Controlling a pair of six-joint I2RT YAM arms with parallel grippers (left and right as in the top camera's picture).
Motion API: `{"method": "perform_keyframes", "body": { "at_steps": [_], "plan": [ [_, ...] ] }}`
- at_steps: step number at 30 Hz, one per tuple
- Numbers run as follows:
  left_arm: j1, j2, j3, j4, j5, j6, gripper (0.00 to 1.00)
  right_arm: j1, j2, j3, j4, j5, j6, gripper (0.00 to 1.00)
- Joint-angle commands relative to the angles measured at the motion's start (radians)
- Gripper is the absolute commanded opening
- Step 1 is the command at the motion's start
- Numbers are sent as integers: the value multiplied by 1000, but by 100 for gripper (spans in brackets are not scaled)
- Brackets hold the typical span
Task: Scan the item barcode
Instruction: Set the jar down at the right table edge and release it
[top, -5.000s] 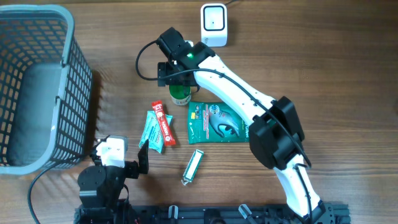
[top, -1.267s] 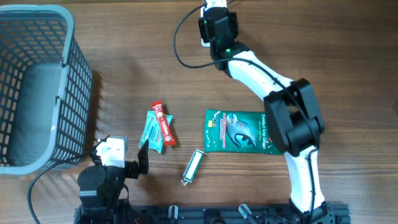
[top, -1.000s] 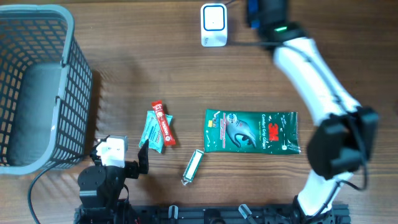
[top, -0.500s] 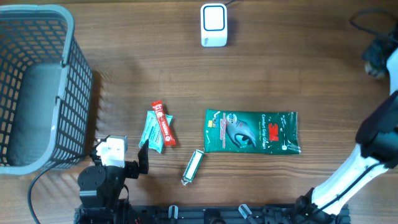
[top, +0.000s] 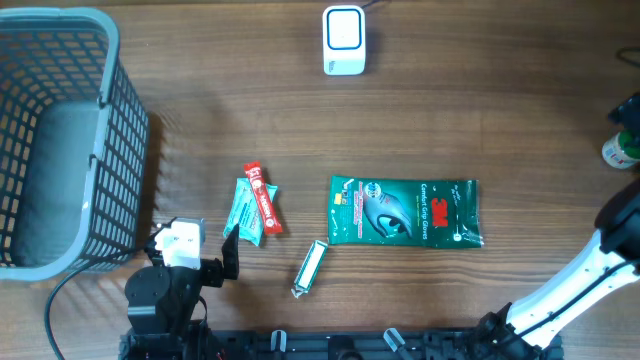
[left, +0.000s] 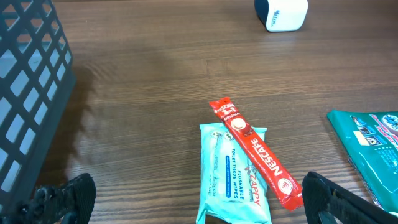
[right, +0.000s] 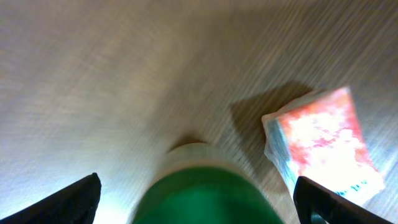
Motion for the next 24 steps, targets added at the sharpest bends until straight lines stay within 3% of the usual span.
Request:
{"method": "perform_keyframes", "body": {
  "at_steps": [1, 8, 12, 18, 24],
  "plan": [
    [4, -3, -8, 3, -9, -10, 100, 42, -246, 72, -15, -43, 78, 100],
    [4, -3, -8, 3, -9, -10, 100, 248, -695, 72, -106, -67, 212, 100],
    [4, -3, -8, 3, -9, -10, 100, 462, -872, 72, -192, -97, 240, 100],
    [4, -3, -8, 3, -9, -10, 100, 685, -899, 50, -410, -97, 297, 100],
    [4, -3, -8, 3, -9, -10, 100, 787, -824, -182, -458, -97, 341, 99]
  ]
}}
